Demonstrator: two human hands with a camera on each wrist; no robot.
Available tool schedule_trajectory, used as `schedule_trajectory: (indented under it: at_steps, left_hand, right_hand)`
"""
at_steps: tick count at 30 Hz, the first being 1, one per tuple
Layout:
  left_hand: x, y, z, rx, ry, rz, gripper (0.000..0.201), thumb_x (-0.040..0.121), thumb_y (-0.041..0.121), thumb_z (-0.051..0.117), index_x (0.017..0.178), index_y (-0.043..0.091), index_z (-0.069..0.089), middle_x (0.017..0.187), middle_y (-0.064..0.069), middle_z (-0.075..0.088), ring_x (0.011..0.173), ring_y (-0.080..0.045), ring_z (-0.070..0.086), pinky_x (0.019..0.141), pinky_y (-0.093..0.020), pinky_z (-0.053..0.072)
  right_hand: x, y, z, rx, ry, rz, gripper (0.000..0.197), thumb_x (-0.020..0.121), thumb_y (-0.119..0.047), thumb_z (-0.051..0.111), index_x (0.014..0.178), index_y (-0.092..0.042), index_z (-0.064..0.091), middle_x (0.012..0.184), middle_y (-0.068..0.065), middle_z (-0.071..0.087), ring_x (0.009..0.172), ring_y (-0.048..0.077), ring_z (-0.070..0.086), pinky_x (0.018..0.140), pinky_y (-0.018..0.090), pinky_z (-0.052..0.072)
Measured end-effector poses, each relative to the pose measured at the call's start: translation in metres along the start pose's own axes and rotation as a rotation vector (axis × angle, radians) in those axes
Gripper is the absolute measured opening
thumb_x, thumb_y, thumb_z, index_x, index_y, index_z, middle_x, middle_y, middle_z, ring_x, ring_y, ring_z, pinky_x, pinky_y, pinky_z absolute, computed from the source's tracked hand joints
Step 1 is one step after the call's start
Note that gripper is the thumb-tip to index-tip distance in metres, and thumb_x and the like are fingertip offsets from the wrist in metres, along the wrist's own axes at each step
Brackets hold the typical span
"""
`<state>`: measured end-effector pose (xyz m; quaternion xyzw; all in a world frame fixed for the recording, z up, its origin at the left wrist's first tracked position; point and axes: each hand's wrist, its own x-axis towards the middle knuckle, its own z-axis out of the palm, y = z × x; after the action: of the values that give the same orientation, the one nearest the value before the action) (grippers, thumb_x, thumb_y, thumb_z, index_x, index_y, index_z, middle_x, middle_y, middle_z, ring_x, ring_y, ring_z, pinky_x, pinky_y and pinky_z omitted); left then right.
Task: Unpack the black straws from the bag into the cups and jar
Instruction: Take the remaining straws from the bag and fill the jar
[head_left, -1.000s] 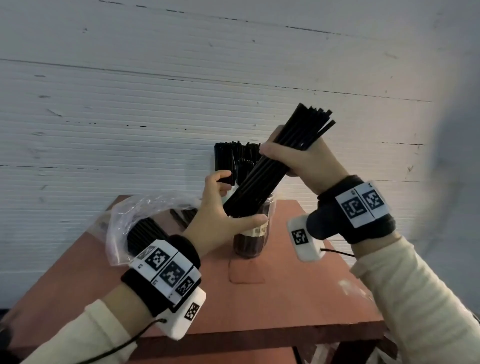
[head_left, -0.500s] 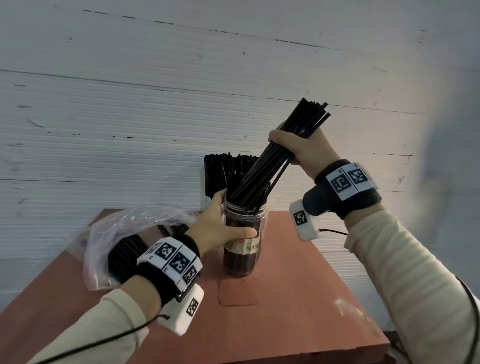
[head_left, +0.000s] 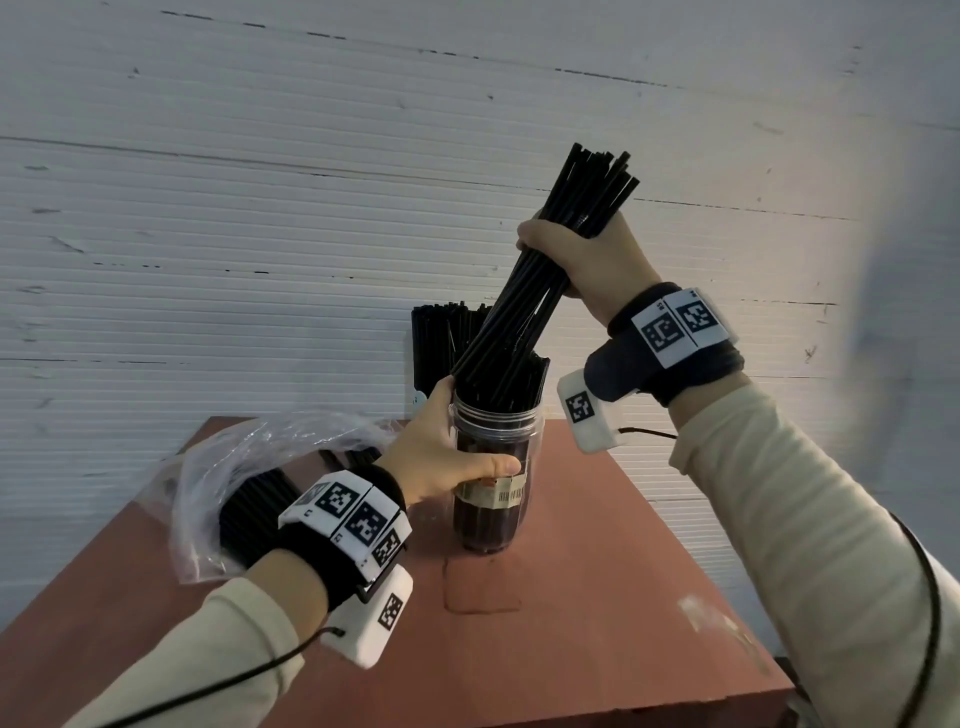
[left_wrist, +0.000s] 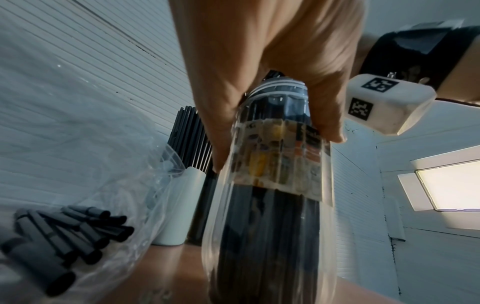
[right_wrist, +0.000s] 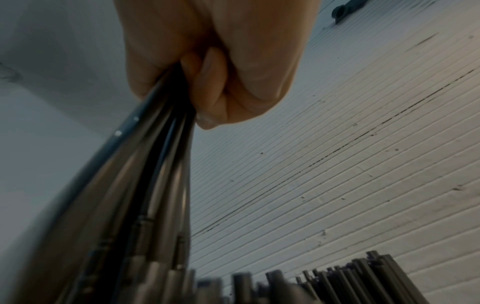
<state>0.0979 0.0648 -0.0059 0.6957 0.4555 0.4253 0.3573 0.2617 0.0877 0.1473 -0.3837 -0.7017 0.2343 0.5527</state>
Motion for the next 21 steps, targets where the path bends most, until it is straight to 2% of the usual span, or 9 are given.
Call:
schedule_trajectory:
  at_steps: [2, 6, 8, 12, 14, 16, 18, 20, 21]
  left_hand:
    - [0.0, 0.0, 0.0, 0.003, 0.001, -0.001, 0.087, 0.064, 0.019, 0.089, 0.133, 0.033, 0.037, 0.112, 0.02, 0.058, 0.101, 0.009, 0.052, 0.082, -0.016, 0.044]
    - [0.0, -0.001, 0.0, -0.027, 0.006, -0.005, 0.092, 0.063, 0.018, 0.09, 0.136, 0.033, 0.034, 0.117, 0.019, 0.057, 0.107, 0.005, 0.053, 0.087, -0.015, 0.043]
    - [0.0, -0.001, 0.001, -0.047, 0.005, -0.008, 0.094, 0.063, 0.016, 0.09, 0.137, 0.031, 0.034, 0.118, 0.018, 0.058, 0.109, 0.003, 0.054, 0.093, -0.02, 0.045]
    - [0.0, -0.002, 0.0, -0.064, -0.015, -0.007, 0.101, 0.063, 0.017, 0.09, 0.144, 0.029, 0.031, 0.123, 0.016, 0.057, 0.116, -0.002, 0.054, 0.102, -0.032, 0.045]
    - [-0.001, -0.002, 0.0, -0.06, -0.015, -0.005, 0.102, 0.063, 0.018, 0.09, 0.145, 0.029, 0.03, 0.123, 0.017, 0.056, 0.115, 0.0, 0.053, 0.102, -0.031, 0.045]
    - [0.0, -0.001, 0.0, -0.06, -0.011, -0.002, 0.102, 0.063, 0.018, 0.09, 0.145, 0.029, 0.03, 0.124, 0.017, 0.055, 0.117, -0.003, 0.053, 0.101, -0.03, 0.045]
    - [-0.001, 0.0, 0.0, -0.042, -0.01, 0.0, 0.103, 0.063, 0.019, 0.09, 0.145, 0.029, 0.028, 0.124, 0.017, 0.054, 0.118, -0.006, 0.052, 0.096, -0.025, 0.043]
    - [-0.002, 0.001, -0.001, -0.037, -0.011, 0.011, 0.103, 0.064, 0.018, 0.089, 0.144, 0.031, 0.026, 0.121, 0.018, 0.053, 0.114, -0.003, 0.053, 0.088, -0.017, 0.043]
    - [-0.002, 0.001, -0.001, -0.042, -0.014, 0.02, 0.102, 0.065, 0.017, 0.089, 0.144, 0.031, 0.026, 0.119, 0.019, 0.053, 0.11, 0.001, 0.053, 0.083, -0.012, 0.042]
  right_hand:
    - [-0.001, 0.0, 0.0, -0.014, 0.007, -0.004, 0.013, 0.081, -0.018, 0.066, 0.085, -0.006, 0.064, 0.081, 0.011, 0.059, 0.073, 0.024, 0.057, 0.064, 0.037, 0.043]
    - [-0.005, 0.009, -0.006, -0.041, 0.005, 0.008, 0.014, 0.081, -0.016, 0.065, 0.088, -0.004, 0.063, 0.081, 0.013, 0.057, 0.073, 0.024, 0.055, 0.065, 0.039, 0.042]
    - [-0.007, 0.011, -0.011, -0.038, -0.006, 0.01, 0.014, 0.08, -0.016, 0.064, 0.087, -0.005, 0.062, 0.08, 0.012, 0.057, 0.073, 0.024, 0.054, 0.064, 0.038, 0.04]
    - [-0.013, 0.009, -0.015, -0.065, -0.051, -0.019, 0.01, 0.081, -0.013, 0.064, 0.084, -0.004, 0.062, 0.076, 0.013, 0.053, 0.067, 0.023, 0.049, 0.053, 0.029, 0.034]
    - [-0.013, 0.009, -0.01, -0.133, -0.104, -0.022, 0.014, 0.083, -0.013, 0.065, 0.084, 0.001, 0.063, 0.073, 0.009, 0.054, 0.063, 0.019, 0.051, 0.049, 0.024, 0.034]
    - [-0.014, 0.012, 0.0, -0.22, -0.172, -0.022, 0.02, 0.083, -0.013, 0.066, 0.085, 0.007, 0.062, 0.07, 0.004, 0.056, 0.057, 0.008, 0.053, 0.047, 0.018, 0.037]
    - [-0.017, 0.018, 0.01, -0.282, -0.234, -0.033, 0.024, 0.083, -0.013, 0.068, 0.086, 0.01, 0.062, 0.072, 0.009, 0.06, 0.06, 0.007, 0.058, 0.051, 0.019, 0.045]
    - [-0.023, 0.03, 0.017, -0.329, -0.311, -0.021, 0.028, 0.084, -0.018, 0.07, 0.088, 0.009, 0.063, 0.082, 0.02, 0.066, 0.073, 0.017, 0.065, 0.065, 0.033, 0.055]
    - [-0.027, 0.035, 0.02, -0.348, -0.35, -0.006, 0.03, 0.084, -0.024, 0.071, 0.088, 0.005, 0.065, 0.085, 0.018, 0.067, 0.078, 0.021, 0.067, 0.073, 0.037, 0.056]
